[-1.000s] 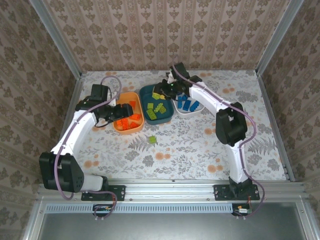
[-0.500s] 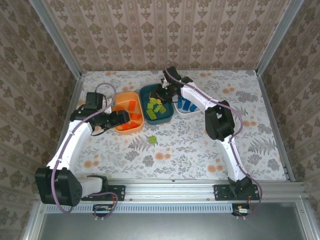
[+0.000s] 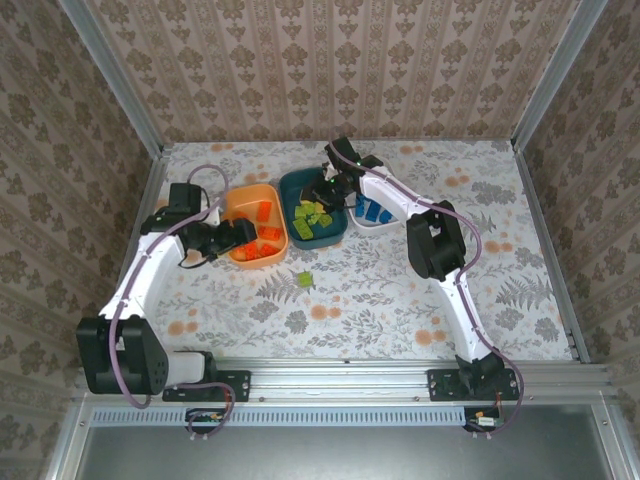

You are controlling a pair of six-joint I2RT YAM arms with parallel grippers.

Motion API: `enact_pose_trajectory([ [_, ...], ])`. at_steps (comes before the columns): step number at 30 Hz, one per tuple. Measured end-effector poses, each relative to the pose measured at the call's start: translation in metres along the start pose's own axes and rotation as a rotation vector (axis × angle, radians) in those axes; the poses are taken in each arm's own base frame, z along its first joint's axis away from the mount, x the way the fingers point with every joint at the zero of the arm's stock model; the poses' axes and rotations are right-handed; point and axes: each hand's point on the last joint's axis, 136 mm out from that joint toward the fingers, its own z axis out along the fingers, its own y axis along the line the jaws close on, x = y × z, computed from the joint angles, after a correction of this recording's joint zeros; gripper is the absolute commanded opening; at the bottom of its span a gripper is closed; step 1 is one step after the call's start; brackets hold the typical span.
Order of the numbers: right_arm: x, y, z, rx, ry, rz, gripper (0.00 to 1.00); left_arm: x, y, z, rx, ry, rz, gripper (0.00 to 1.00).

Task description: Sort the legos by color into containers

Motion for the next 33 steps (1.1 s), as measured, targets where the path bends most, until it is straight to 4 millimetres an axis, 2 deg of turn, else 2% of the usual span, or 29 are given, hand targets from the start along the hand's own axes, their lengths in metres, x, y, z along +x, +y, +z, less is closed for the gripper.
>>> enact_pose_trajectory([
  [3, 0.000, 0.000, 0.000, 0.000, 0.000, -0.003, 0.45, -0.002, -0.001, 0.000, 0.010, -0.005, 0.000, 0.79],
  [10, -0.002, 0.003, -0.002, -0.001, -0.007, -0.005, 0.48, -0.008, 0.001, -0.003, 0.027, -0.022, -0.012, 0.80],
  [29, -0.003, 0.001, -0.002, 0.016, -0.024, -0.012, 0.49, -0.012, 0.003, -0.005, 0.061, -0.027, -0.036, 0.81],
  [33, 0.001, 0.001, -0.010, 0.024, -0.029, -0.025, 0.49, -0.014, 0.003, -0.006, 0.066, -0.032, -0.036, 0.82],
])
